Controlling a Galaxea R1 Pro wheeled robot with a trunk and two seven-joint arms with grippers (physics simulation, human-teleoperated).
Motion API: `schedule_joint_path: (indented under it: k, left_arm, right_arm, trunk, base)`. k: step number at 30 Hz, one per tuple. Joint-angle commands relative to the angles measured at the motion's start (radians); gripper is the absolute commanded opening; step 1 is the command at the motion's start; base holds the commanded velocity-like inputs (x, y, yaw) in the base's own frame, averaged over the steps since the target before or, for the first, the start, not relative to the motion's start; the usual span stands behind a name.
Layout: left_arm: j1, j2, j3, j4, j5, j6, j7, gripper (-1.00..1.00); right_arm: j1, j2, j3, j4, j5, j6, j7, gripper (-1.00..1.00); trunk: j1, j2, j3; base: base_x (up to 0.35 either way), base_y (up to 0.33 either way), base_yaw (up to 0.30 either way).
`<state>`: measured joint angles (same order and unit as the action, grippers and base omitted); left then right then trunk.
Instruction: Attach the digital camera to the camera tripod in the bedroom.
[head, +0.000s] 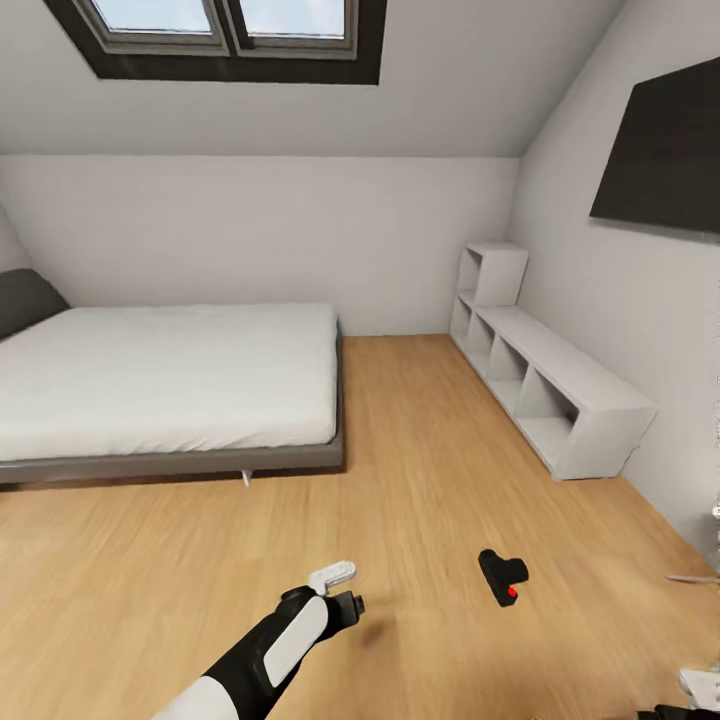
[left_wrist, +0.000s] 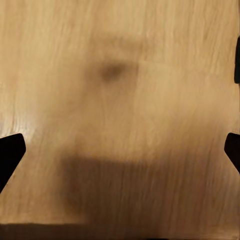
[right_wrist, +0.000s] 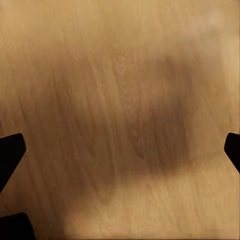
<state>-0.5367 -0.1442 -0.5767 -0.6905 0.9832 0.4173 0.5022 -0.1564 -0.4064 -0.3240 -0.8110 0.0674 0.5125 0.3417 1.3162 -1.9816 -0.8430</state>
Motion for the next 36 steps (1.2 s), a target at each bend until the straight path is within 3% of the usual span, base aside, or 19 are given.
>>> schedule_joint_path:
  k: [1, 2, 6, 10, 15, 19, 36]
  left_arm:
    - [0.005, 0.0, -0.015, -0.002, 0.007, -0.002, 0.009, 1.0]
    - [0.005, 0.0, -0.015, -0.002, 0.007, -0.002, 0.009, 1.0]
    - [0.016, -0.001, -0.03, -0.002, 0.008, -0.005, 0.009, 1.0]
    - [0.018, -0.001, -0.033, -0.002, 0.009, -0.006, 0.009, 1.0]
    - [0.02, 0.0, -0.034, -0.001, 0.009, -0.006, 0.007, 1.0]
    - [0.024, -0.001, -0.035, 0.007, 0.009, -0.007, 0.004, 1.0]
    - [0.026, -0.001, -0.036, 0.012, 0.009, -0.007, 0.001, 1.0]
  right_arm:
    - [0.011, 0.019, -0.004, 0.004, 0.009, -0.056, 0.007, 1.0]
    - [0.011, 0.019, -0.004, 0.004, 0.009, -0.056, 0.007, 1.0]
    - [0.032, 0.04, -0.006, 0.028, 0.004, -0.174, 0.005, 1.0]
    - [0.037, 0.042, -0.008, 0.035, 0.003, -0.196, 0.004, 1.0]
    - [0.039, 0.044, -0.018, 0.046, 0.002, -0.214, 0.003, 1.0]
    - [0.041, 0.046, -0.048, 0.062, 0.002, -0.226, 0.003, 1.0]
    - [0.041, 0.049, -0.085, 0.079, 0.002, -0.232, 0.002, 1.0]
  trunk:
    - [0.0, 0.0, -0.001]
    - [0.0, 0.0, -0.001]
    - [0.0, 0.0, -0.001]
    - [0.0, 0.0, -0.001]
    - [0.0, 0.0, -0.001]
    - [0.0, 0.0, -0.001]
    - [0.0, 0.0, -0.001]
  base:
    - [0.122, 0.317, -0.262]
    - [0.122, 0.317, -0.262]
    - [0.122, 0.317, -0.262]
    - [0.125, 0.317, -0.262]
    - [0.137, 0.317, -0.262]
    - [0.167, 0.305, -0.262]
    - [0.2, 0.289, -0.262]
